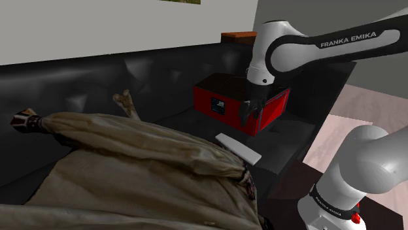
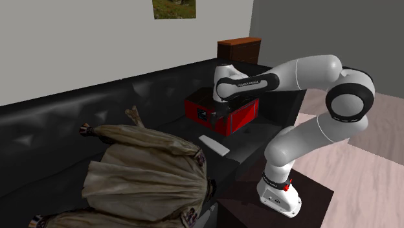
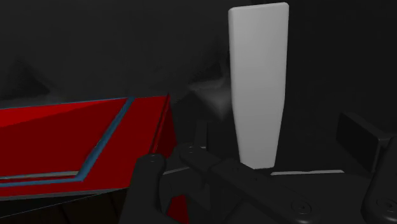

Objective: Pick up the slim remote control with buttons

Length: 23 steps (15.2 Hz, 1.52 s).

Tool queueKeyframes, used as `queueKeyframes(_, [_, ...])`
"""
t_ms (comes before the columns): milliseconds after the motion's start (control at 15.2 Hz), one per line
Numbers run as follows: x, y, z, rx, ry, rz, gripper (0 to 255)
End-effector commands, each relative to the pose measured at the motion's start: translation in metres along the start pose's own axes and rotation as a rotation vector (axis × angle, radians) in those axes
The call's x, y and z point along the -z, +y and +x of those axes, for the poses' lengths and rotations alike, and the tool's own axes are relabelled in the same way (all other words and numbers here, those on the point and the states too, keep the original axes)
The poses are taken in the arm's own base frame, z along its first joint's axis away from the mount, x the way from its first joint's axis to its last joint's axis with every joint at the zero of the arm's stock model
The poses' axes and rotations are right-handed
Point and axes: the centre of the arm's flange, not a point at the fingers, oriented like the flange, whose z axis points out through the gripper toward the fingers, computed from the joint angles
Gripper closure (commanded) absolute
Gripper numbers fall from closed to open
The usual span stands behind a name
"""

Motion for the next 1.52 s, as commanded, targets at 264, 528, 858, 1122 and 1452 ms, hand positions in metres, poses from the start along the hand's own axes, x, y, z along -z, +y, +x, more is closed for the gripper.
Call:
queueKeyframes(264, [-0.078,-0.023,0.021,0.010,0.007,-0.047,0])
queueKeyframes(528, [-0.105,-0.027,0.025,0.012,0.008,-0.057,0])
queueKeyframes(858, [-0.135,-0.025,0.026,0.012,0.008,-0.057,0])
queueKeyframes(1122, [-0.134,-0.025,0.025,0.012,0.008,-0.057,255])
queueKeyframes(1452, [-0.134,-0.025,0.025,0.012,0.008,-0.057,255])
